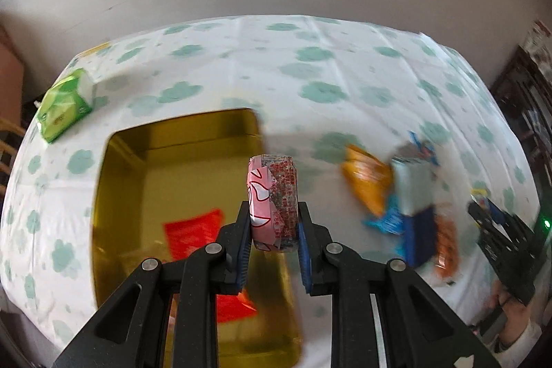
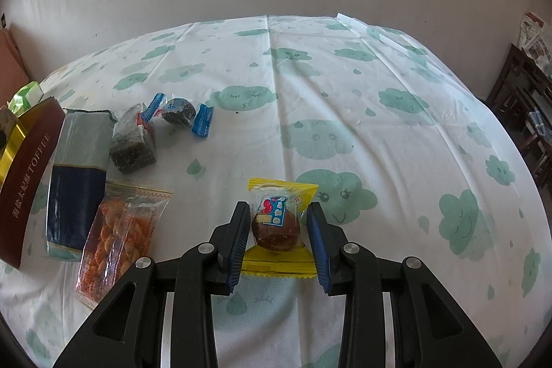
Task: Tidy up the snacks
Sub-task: 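Carry the pink candy into the gold tray and open the left gripper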
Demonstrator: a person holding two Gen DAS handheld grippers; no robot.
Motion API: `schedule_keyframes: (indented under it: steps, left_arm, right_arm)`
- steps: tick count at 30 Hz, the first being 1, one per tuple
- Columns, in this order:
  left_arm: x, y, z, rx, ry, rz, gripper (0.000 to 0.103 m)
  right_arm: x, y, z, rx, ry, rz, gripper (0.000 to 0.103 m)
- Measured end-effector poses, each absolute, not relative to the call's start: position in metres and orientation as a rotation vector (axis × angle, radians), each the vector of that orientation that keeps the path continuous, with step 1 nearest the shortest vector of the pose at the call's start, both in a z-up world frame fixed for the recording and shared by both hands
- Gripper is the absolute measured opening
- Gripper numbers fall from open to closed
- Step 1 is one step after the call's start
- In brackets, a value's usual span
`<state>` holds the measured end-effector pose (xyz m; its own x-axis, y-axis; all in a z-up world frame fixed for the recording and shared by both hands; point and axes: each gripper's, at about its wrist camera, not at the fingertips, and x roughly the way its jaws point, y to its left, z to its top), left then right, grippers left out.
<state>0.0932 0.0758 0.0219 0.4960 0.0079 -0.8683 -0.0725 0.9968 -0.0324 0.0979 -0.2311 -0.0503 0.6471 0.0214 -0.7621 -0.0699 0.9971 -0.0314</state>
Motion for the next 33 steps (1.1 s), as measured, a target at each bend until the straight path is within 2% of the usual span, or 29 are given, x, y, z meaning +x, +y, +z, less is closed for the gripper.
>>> schedule_keyframes:
  steps: [13, 33]
  left_arm:
    - [0.122, 0.167, -0.020, -0.103, 1.135, 0.195, 0.021]
    - [0.129, 0.175, -0.040, -0.079, 1.172, 0.220, 0.024]
  right_arm:
    - [0.098, -0.231, -0.050, -0.061, 0.866, 0.051, 0.036]
    - [0.098, -0.230, -0.050, -0.063, 0.866, 0.050, 0.036]
